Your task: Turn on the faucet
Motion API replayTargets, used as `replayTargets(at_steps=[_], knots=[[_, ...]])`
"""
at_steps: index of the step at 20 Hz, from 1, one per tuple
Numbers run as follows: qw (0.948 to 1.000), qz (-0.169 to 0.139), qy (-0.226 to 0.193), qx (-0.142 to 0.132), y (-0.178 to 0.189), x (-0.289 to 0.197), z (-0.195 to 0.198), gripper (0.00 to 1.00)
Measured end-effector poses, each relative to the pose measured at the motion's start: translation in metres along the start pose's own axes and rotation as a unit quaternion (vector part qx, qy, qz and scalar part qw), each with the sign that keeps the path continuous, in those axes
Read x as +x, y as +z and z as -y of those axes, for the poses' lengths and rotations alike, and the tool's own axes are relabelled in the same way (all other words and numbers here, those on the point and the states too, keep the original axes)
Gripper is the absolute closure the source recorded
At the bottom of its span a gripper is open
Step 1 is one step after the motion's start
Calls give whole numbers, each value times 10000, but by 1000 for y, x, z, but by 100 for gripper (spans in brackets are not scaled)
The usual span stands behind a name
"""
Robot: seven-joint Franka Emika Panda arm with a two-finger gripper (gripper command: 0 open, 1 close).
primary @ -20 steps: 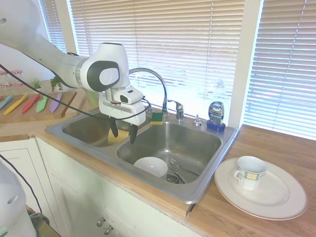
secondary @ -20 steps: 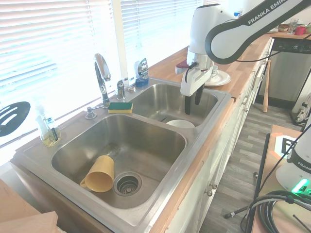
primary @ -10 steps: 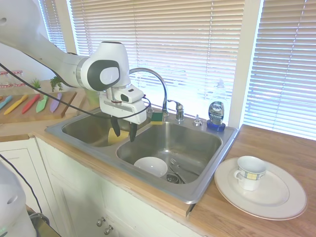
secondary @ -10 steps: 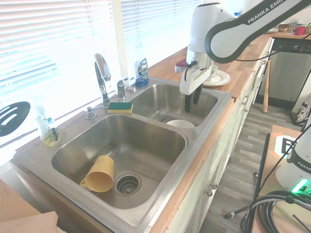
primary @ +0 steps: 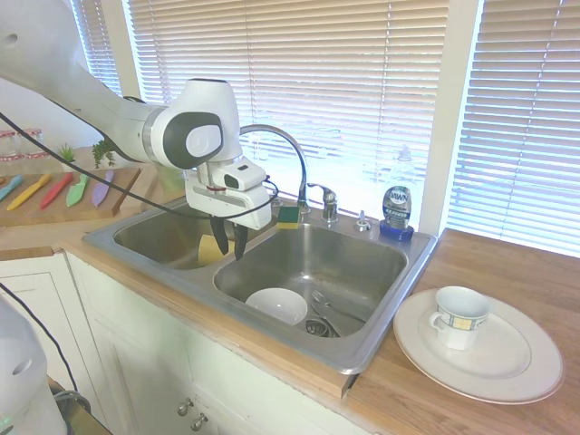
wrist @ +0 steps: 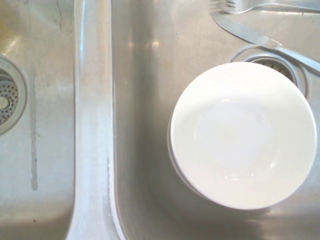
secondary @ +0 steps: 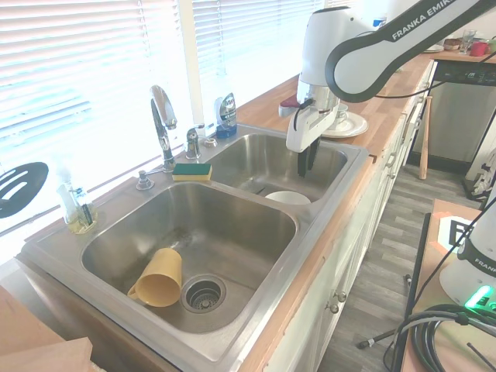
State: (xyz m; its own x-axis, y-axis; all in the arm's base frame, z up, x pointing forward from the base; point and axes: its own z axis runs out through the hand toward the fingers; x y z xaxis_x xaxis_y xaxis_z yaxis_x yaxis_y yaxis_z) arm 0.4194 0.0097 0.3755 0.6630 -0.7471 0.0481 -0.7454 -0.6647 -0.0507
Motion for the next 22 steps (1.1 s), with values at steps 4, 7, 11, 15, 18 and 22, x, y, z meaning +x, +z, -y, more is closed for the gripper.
replayTargets(at_steps=[4, 7, 11, 15, 18, 22], knots=[[10000, -27, 2, 36, -1, 3, 4, 100], [9999, -105, -44, 55, -4, 14, 15, 100], [9997, -179, -69, 115, -9, 40, 45, 100], [9995, -310, 13, 105, -5, 71, 82, 100], [9990, -423, 59, 132, 1, 94, 111, 100], [9986, -492, 117, 183, 8, 125, 142, 100]])
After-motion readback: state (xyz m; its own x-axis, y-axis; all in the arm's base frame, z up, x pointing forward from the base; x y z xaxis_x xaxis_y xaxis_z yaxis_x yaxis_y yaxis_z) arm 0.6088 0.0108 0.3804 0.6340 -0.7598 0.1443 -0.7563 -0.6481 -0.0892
